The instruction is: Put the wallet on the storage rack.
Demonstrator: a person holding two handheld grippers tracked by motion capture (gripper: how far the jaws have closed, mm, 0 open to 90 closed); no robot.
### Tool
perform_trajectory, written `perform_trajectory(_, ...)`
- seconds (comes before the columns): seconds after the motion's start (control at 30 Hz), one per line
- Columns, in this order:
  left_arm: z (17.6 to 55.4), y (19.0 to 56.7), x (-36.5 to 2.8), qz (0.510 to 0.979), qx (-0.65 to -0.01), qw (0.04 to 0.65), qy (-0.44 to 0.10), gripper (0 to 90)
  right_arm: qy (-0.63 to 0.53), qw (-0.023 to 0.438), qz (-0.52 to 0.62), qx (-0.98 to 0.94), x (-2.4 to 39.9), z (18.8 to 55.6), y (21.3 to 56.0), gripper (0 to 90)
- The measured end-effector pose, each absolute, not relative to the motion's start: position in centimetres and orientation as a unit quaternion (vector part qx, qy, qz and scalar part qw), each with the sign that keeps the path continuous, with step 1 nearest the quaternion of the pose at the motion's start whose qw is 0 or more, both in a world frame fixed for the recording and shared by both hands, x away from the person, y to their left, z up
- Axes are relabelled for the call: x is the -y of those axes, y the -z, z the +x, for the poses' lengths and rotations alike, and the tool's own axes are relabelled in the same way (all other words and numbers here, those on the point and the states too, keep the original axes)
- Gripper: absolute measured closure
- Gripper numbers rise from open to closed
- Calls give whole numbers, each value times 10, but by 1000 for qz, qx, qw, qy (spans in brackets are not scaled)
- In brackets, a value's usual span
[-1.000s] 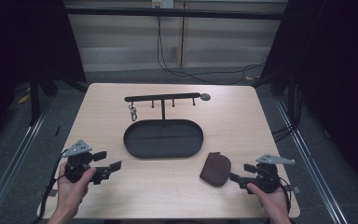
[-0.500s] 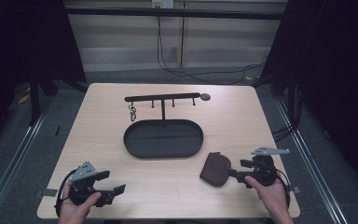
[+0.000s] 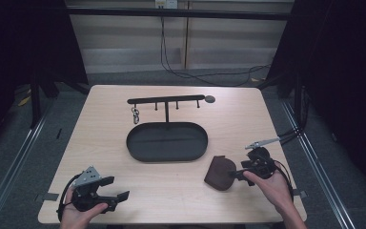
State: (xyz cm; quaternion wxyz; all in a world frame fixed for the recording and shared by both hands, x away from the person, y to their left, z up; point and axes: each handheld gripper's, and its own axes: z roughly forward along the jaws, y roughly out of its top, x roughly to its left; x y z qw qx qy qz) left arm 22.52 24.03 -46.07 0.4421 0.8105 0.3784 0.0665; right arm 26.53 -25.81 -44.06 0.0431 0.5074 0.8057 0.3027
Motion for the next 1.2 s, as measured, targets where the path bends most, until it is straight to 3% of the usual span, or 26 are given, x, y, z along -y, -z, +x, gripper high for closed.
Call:
perform_trajectory(0.83,228,461,-241,813,-379,438,-61,187,-166,-29,481,-860,229,314,444,143)
perform_trajectory(1.2,228,461,-241,814,-379,436,-58,187,-117,-41,479,-869,217,330,452,164)
